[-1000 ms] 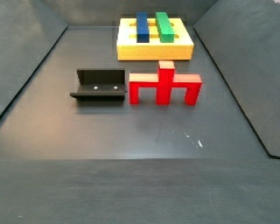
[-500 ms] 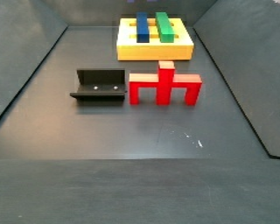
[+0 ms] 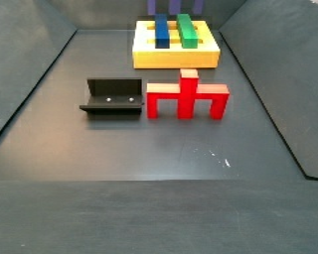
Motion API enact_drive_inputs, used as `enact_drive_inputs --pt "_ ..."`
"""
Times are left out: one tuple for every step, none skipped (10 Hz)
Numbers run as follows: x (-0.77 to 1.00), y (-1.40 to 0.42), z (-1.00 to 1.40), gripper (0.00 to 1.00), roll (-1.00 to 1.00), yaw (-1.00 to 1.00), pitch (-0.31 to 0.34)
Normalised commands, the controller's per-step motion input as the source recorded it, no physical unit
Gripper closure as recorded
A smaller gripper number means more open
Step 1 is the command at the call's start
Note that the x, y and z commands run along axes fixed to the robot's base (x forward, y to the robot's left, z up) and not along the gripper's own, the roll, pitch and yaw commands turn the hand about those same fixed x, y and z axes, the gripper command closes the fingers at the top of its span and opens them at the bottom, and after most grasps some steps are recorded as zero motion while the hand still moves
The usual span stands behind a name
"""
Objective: Pick up the purple object. Move up. Place the purple object on the fixture. Regrasp the purple object. Move to above the board. Insert the purple object.
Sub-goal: Insert the purple object.
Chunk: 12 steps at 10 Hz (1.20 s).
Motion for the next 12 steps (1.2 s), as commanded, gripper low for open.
enact_drive_inputs --pt "0.26 -0.23 -0.21 1.00 0.24 0.15 0.000" --pt "0.19 -0.17 -0.25 1.00 0.24 0.11 0.000" --pt "0.00 -0.07 -0.27 1.00 0.18 0.03 0.000" --pt "-0.07 -0.01 -0.07 1.00 0.08 0.00 0.000" --pt "-0.05 0.00 0.01 1.00 0.00 0.00 0.000" --pt "0.00 -0.01 0.00 1.00 0.00 0.00 -0.006" --pt "-0.06 0.00 -0.01 1.00 0.00 0.00 -0.014" --pt "-0.17 0.00 0.00 1.00 0.01 0.00 0.000" --pt "-0.21 0.00 0.00 1.00 0.00 0.00 -0.010" --pt "-0.18 -0.02 0.00 1.00 0.00 0.00 -0.013" --pt "0.03 -0.11 0.00 1.00 0.00 0.02 0.000" --pt "0.05 -0.12 0.00 1.00 0.03 0.00 0.000"
